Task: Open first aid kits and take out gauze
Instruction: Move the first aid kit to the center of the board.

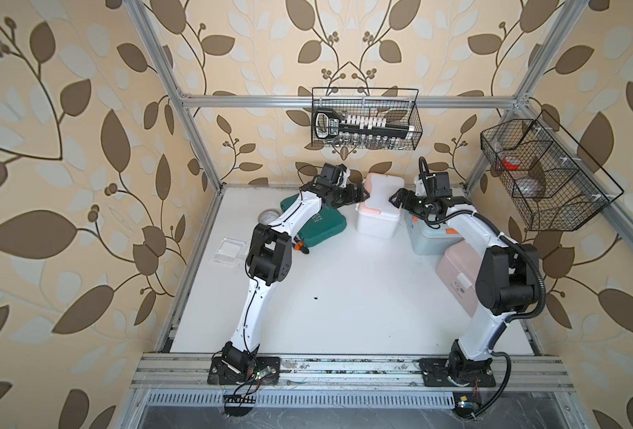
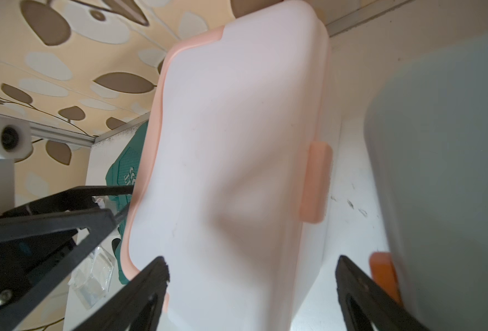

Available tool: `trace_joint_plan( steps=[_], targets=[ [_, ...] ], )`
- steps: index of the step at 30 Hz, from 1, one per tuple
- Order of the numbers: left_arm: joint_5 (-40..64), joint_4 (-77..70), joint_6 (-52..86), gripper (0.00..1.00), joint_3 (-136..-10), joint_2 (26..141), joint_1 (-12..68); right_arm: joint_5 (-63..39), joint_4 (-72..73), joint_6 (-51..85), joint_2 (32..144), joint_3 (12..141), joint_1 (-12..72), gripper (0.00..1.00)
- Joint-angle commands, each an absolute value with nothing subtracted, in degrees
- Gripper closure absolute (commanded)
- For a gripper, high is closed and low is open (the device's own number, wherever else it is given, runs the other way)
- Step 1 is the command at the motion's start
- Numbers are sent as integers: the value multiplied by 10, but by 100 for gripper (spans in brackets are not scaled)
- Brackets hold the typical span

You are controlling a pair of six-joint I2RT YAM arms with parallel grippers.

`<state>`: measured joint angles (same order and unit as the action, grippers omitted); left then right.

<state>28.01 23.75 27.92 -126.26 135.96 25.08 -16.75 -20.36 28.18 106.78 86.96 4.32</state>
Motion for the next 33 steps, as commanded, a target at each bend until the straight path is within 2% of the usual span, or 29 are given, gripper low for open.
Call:
trace_joint_plan(
  steps=[1,5,11,24,33],
  targets=[
    [315,211,289,1,-1288,1357,260,-207,-219,270,1099,895,41,9],
    [330,217,294,1,-1281,1352,277,-230,-218,267,1102,893,51,13],
    [337,177,309,1,-1188,1272,303,-232,-217,263,1052,847,73,19],
    [291,118,342,1,-927,1095,384,-217,-235,258,852,643,123,20],
    [227,115,387,1,-723,923,444,-207,-286,287,701,519,196,17]
  ],
)
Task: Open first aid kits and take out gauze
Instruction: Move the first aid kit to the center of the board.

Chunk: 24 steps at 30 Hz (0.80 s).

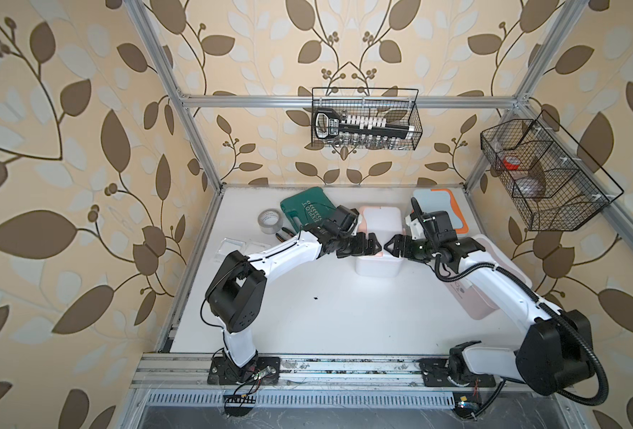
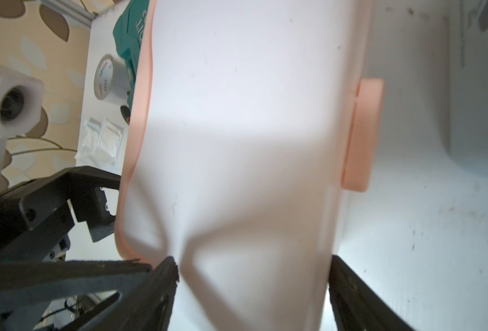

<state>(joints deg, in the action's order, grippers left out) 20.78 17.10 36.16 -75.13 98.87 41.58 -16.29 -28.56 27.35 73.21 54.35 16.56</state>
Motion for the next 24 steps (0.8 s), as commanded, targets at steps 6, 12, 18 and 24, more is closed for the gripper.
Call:
trace_joint_plan(
  steps=[6,12,18,24],
  targets=[
    [187,126,407,1,-612,821,445,-193,-306,331,618,467,259,8],
    [164,188,391,1,-574,730,403,-181,-304,360,614,463,328,1],
    [151,255,390,1,-543,639,359,-168,-260,417,623,452,417,0],
    [120,307,406,1,-506,548,358,-158,-189,433,703,513,528,0]
  ],
)
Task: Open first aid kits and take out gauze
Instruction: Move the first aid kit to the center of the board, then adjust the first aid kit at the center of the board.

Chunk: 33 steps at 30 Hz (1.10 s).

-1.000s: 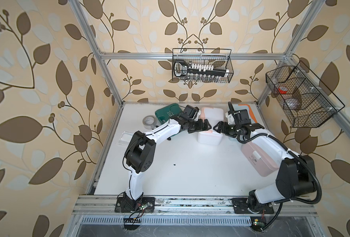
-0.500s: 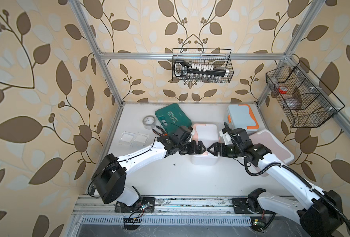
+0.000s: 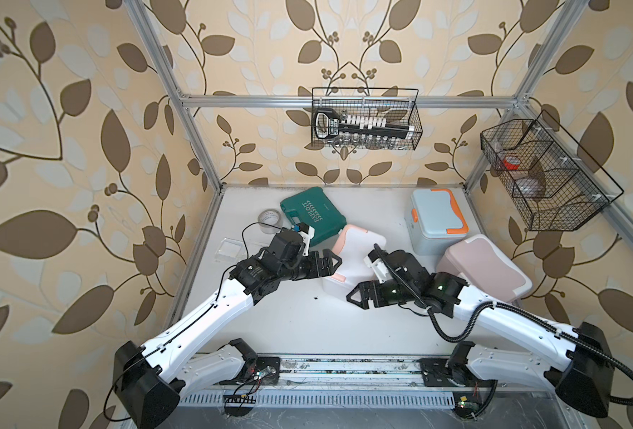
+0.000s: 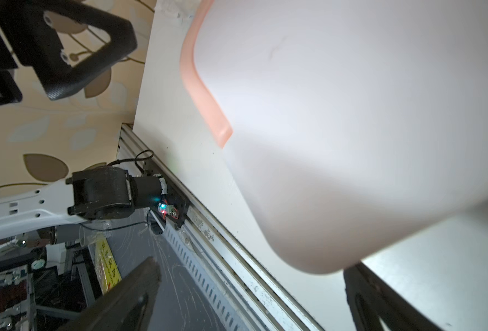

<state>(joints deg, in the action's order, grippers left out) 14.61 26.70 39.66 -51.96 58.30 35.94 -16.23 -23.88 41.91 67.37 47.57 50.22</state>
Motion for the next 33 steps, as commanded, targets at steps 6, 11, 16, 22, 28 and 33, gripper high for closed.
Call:
trace_joint_plan(
  steps=[6,11,16,22,28,33],
  targets=[
    [119,323,428,1,-483,475,358,-155,-225,391,698,579,542,0],
    [159,310,465,1,-455,481,368,-143,-299,351,652,617,488,0],
    [138,264,510,1,-434,496,416,-174,-317,301,683,644,355,0],
    [110,191,540,1,-441,561,481,-216,-300,253,815,727,203,2],
    [116,143,542,1,-449,627,497,-235,-310,208,968,838,144,6],
    [105,140,530,1,-473,667,495,-252,-324,190,1007,852,141,11]
  ],
)
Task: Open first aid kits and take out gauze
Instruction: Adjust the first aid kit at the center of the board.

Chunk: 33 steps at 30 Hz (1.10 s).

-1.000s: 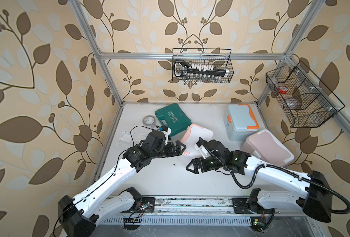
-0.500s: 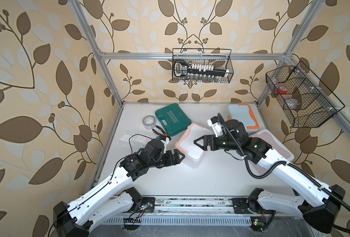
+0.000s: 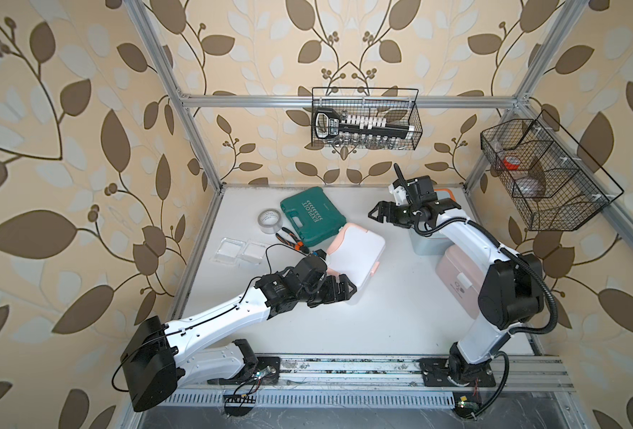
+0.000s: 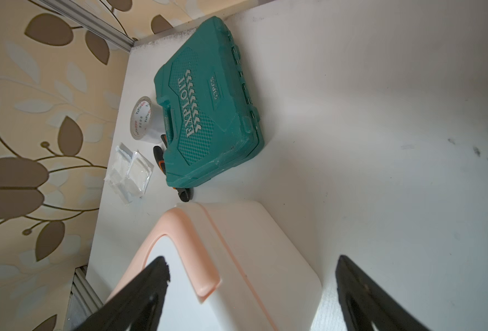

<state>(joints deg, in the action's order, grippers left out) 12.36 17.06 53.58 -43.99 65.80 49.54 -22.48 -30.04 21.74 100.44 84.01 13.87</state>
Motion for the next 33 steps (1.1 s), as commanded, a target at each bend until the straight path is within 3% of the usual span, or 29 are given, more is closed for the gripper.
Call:
trace_joint_plan(
  steps=[1,15,22,27,33],
  targets=[
    [108,139,527,1,-479,675,492,-255,-320,190,1004,839,141,12],
    [201,125,464,1,-535,749,352,-274,-325,219,776,592,217,14],
    [207,161,443,1,-534,731,295,-217,-354,251,670,543,230,13],
    [209,191,455,1,-502,676,294,-213,-320,254,711,592,177,7],
    [196,179,500,1,-473,631,350,-224,-262,232,893,756,148,7]
  ],
)
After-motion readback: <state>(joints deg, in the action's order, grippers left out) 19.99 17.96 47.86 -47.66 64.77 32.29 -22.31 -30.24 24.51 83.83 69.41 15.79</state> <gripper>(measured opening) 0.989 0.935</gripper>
